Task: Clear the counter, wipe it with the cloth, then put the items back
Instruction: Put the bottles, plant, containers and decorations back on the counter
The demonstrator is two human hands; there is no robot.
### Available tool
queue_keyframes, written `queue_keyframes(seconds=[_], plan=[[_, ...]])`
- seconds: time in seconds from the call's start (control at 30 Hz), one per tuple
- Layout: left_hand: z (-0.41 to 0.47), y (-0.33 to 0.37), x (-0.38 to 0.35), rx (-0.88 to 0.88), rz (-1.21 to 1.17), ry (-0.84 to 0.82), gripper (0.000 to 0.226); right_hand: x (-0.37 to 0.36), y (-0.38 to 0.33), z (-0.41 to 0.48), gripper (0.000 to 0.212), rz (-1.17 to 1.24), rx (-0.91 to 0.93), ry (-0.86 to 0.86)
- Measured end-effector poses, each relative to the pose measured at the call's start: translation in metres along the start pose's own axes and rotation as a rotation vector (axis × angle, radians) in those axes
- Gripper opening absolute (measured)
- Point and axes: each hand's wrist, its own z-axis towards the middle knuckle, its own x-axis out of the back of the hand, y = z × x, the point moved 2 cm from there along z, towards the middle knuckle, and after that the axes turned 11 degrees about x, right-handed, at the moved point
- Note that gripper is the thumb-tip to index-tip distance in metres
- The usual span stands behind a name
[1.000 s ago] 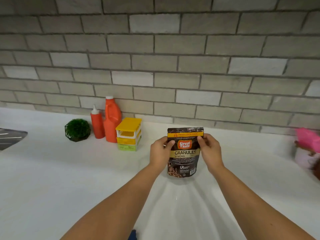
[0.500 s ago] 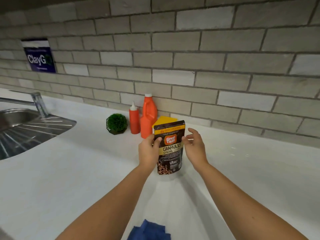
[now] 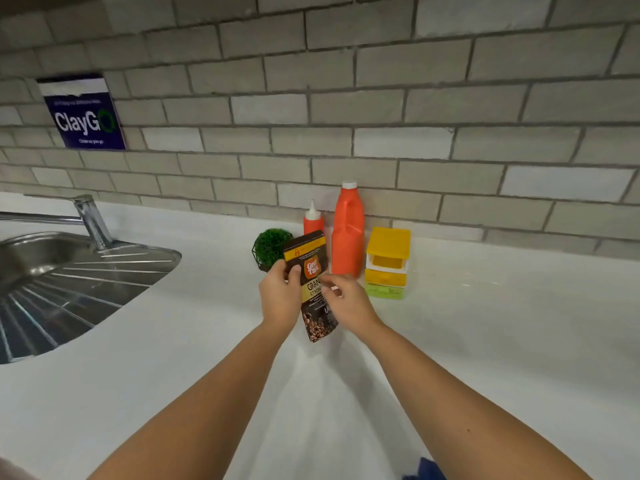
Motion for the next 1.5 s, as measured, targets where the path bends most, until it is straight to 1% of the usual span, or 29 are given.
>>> queue_keyframes(seconds=[0.1,0.23,0.4,0.53,0.63,0.7,0.8,0.87,0.97,1.03,1.17,1.37,1.5], plan=[[0.019,-0.012,0.012,0.013,0.026,0.036,0.018,-0.026,-0.003,0.007,0.035,-0.008,-0.036,-0.099],[0.035,-0.024,0.022,0.056,0.008,0.087,0.017,-0.051,-0.007,0.021,0.037,0.031,-0.049,-0.217],[0.055,-0.040,0.040,0.078,0.010,0.103,0.015,-0.087,-0.013,0.038,0.036,0.178,-0.091,-0.227],[0.078,-0.055,0.058,0.029,0.026,0.115,0.015,-0.121,-0.019,0.057,0.039,0.192,-0.107,-0.228],[0.097,-0.061,0.070,-0.038,0.031,0.052,0.013,-0.147,-0.024,0.078,0.039,0.239,-0.127,-0.204],[0.112,-0.069,0.077,-0.040,0.015,-0.041,0.015,-0.164,-0.027,0.090,0.035,0.288,-0.168,-0.176],[0.134,-0.093,0.087,0.060,-0.129,-0.221,0.028,-0.187,-0.025,0.110,0.035,0.352,-0.229,-0.123],[0.149,-0.109,0.093,0.147,-0.183,-0.280,0.034,-0.199,-0.025,0.121,0.037,0.360,-0.254,-0.091],[0.166,-0.130,0.095,0.264,-0.179,-0.360,0.044,-0.218,-0.023,0.133,0.037,0.380,-0.297,-0.080],[0.176,-0.140,0.094,0.287,-0.178,-0.396,0.046,-0.229,-0.022,0.141,0.039,0.375,-0.309,-0.064],[0.196,-0.142,0.090,0.273,-0.193,-0.428,0.039,-0.238,-0.020,0.161,0.038,0.364,-0.298,-0.022],[0.232,-0.144,0.074,0.271,-0.210,-0.489,0.041,-0.240,-0.015,0.188,0.038,0.441,-0.284,0.070],[0.253,-0.146,0.058,0.294,-0.217,-0.481,0.042,-0.242,-0.008,0.201,0.039,0.507,-0.285,0.099]])
